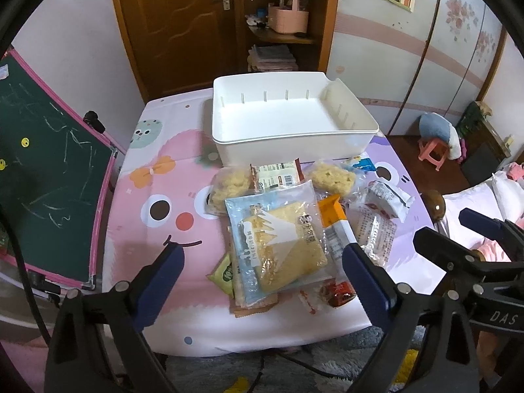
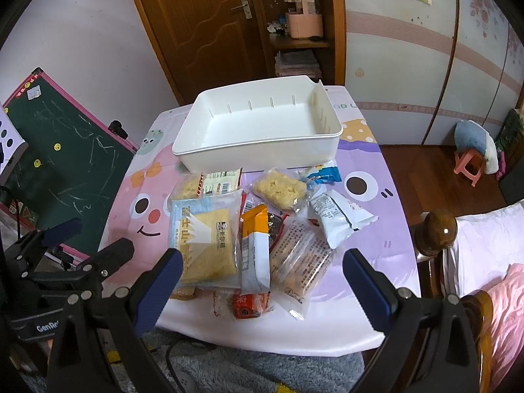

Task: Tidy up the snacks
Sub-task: 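Move both tools toward the snack pile in front of the white basket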

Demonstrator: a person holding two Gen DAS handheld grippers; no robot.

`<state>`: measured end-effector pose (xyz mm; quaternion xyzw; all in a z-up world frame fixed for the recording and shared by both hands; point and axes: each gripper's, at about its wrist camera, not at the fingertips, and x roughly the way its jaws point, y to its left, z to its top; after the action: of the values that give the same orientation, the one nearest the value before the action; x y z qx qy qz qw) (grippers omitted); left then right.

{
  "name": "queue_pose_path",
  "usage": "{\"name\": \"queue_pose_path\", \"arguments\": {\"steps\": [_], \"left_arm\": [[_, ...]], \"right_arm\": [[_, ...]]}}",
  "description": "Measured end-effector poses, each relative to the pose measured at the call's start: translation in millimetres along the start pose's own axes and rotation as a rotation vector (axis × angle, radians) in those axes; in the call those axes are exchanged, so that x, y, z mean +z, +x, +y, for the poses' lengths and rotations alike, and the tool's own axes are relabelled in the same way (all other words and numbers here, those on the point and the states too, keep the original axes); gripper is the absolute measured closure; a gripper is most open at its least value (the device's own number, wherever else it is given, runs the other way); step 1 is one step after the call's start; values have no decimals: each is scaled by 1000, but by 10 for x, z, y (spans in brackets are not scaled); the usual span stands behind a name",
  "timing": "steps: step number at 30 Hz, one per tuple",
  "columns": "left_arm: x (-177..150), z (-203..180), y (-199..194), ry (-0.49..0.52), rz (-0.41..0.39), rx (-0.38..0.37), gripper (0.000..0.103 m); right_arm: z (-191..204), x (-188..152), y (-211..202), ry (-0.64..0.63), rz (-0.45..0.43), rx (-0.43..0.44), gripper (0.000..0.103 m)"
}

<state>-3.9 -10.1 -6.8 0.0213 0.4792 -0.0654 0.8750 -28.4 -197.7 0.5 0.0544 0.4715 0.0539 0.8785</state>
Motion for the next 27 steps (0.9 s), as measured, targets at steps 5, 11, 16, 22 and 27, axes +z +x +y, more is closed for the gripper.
{"name": "queue_pose_path", "arguments": {"steps": [5, 11, 16, 22, 27], "left_arm": [[-7, 34, -32, -16, -16, -11, 6], [0, 12, -40, 13, -21, 11, 6], [89, 99, -119, 9, -90, 68, 6], [152, 168, -170, 25, -149, 51, 6], [203, 239, -197, 0, -160, 17, 6]], "right_arm": [[20, -46, -15, 5, -10, -7, 4], [-99, -56, -12, 25, -16, 14, 4], [-217, 40, -133, 34, -69, -24, 4], [-318, 105, -196, -3, -108, -72, 4], [-458, 171, -232, -16, -137, -126, 4]]}}
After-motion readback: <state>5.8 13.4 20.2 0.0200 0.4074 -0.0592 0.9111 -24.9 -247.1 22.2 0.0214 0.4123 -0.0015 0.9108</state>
